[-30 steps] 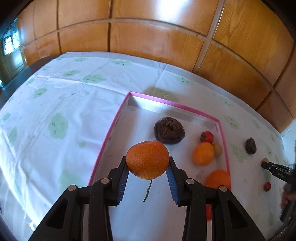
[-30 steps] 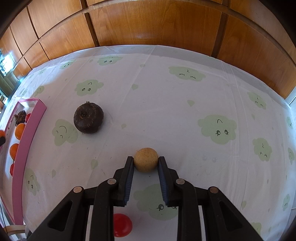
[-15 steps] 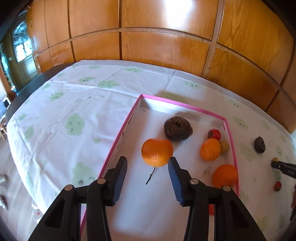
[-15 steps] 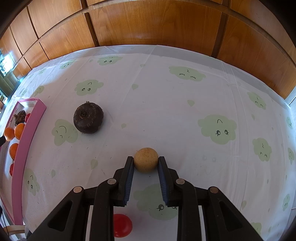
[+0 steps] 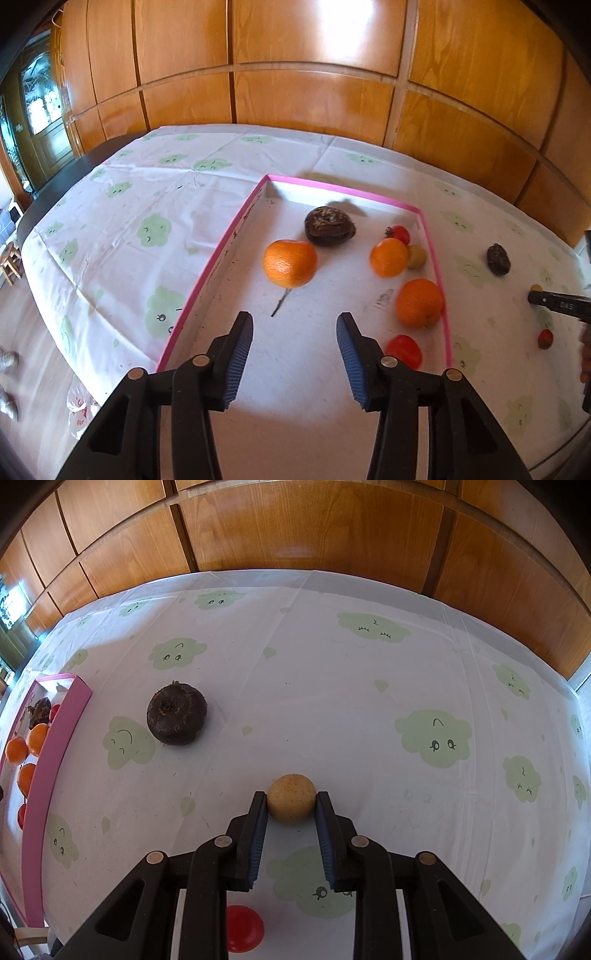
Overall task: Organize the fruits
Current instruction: 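Withdraw the open left tool from the tray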
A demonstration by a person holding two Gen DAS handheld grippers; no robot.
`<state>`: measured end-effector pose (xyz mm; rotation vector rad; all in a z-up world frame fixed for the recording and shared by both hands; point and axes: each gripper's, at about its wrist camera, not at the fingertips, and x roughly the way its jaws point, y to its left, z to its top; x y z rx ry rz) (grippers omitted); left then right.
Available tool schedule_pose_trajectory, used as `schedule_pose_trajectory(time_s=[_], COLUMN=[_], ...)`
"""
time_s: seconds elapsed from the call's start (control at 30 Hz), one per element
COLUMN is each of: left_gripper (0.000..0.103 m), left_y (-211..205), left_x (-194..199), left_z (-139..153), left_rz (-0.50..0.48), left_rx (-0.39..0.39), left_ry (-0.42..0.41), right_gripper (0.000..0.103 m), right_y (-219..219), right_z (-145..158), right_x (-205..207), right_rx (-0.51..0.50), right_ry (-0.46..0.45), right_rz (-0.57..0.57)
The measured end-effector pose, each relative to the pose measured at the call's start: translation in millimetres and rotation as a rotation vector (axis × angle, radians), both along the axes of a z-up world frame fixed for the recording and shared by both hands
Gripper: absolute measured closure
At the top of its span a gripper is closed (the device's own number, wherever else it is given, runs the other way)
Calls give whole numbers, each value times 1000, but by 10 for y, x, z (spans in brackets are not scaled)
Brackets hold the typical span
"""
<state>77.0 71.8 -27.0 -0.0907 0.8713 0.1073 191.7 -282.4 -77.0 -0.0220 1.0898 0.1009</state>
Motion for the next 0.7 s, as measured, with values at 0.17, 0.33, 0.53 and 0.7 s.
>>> schedule_pose_trajectory(time_s=[0.17, 0.33, 0.53, 0.7], left_gripper=[55, 55, 55, 55], left_y=[-98, -169, -198, -210], left_x=[-90, -152, -197, -208], left_z=[63, 103, 126, 136], left_rz=[-33, -50, -60, -65], left_rx=[6, 14, 23, 26], left_ry=[-21, -34, -44, -51], right_gripper=[77, 77, 77, 77], right_y=[1, 5, 0, 2], right_z=[4, 6, 6, 6], right_x=[0, 3, 0, -1], right_rx=[-3, -6, -3, -1], right_ry=[-1, -2, -3, -3], right_rz=[2, 3, 2, 1])
